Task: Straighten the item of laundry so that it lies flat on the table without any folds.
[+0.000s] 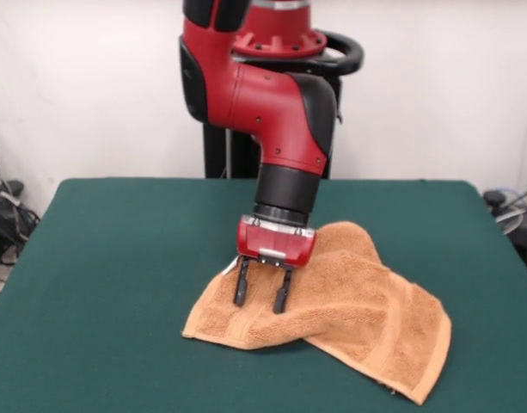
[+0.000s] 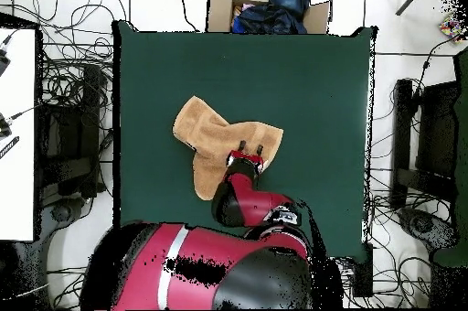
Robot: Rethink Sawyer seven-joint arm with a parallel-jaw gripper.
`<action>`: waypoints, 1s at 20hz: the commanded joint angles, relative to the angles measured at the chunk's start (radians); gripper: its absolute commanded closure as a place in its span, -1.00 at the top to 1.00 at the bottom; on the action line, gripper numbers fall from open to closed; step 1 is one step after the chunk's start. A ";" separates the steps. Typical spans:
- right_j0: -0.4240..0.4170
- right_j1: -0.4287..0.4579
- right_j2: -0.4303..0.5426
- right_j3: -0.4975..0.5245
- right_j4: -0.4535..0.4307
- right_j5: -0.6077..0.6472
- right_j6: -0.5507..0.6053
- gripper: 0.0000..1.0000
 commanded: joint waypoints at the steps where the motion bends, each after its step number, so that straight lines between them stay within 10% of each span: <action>1: -0.064 0.190 0.096 -0.167 0.058 0.183 0.102 1.00; 8: -0.204 0.201 0.234 -0.176 -0.001 0.405 0.078 1.00; 9: -0.206 0.200 0.233 -0.177 -0.011 0.399 0.081 -1.00; 20: -0.108 0.199 0.112 -0.181 0.034 0.271 0.072 -1.00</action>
